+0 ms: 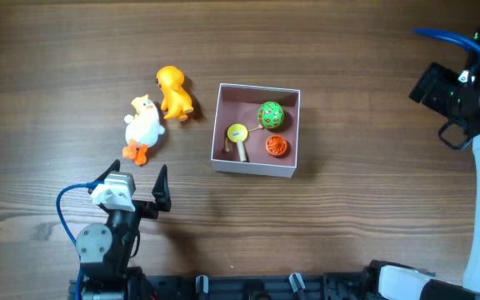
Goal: Pack container
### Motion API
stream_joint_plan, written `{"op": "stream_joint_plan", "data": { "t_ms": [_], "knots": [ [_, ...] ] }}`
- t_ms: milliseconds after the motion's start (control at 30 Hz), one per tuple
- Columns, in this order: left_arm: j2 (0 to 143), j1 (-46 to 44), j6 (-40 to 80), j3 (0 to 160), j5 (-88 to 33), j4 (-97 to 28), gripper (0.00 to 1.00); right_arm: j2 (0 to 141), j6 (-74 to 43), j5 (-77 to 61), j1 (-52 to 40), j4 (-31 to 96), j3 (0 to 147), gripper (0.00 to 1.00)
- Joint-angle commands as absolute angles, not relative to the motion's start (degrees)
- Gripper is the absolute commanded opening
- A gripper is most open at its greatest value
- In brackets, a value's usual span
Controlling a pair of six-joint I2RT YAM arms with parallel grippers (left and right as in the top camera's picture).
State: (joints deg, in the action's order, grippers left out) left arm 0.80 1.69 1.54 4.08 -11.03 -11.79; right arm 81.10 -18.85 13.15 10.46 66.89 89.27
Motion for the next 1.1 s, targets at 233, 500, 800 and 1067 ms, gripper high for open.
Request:
{"op": "stream_joint_plan", "data": {
  "t_ms": [233, 500, 800, 1067],
  "knots": [
    [0.38, 2.11, 0.60, 3.73, -11.97, -11.64, 1.00, 81.58, -19.66, 13.50, 10.52, 66.72, 88.79, 1.00],
    [0.38, 2.11, 0.60, 3.73, -11.97, -11.64, 1.00, 81.58, -19.66, 13.50, 10.52, 66.72, 88.79, 1.00],
    [0.38, 2.09, 0.71, 3.73, -13.54, -11.57, 1.00, 81.58, -19.68, 13.50, 10.52, 66.72, 88.79, 1.00],
    [4.97, 2.11, 4.58, 13.93, -23.99, -18.02, 1.00, 81.58, -19.68, 13.50, 10.52, 66.72, 88.79, 1.00]
  ]
}}
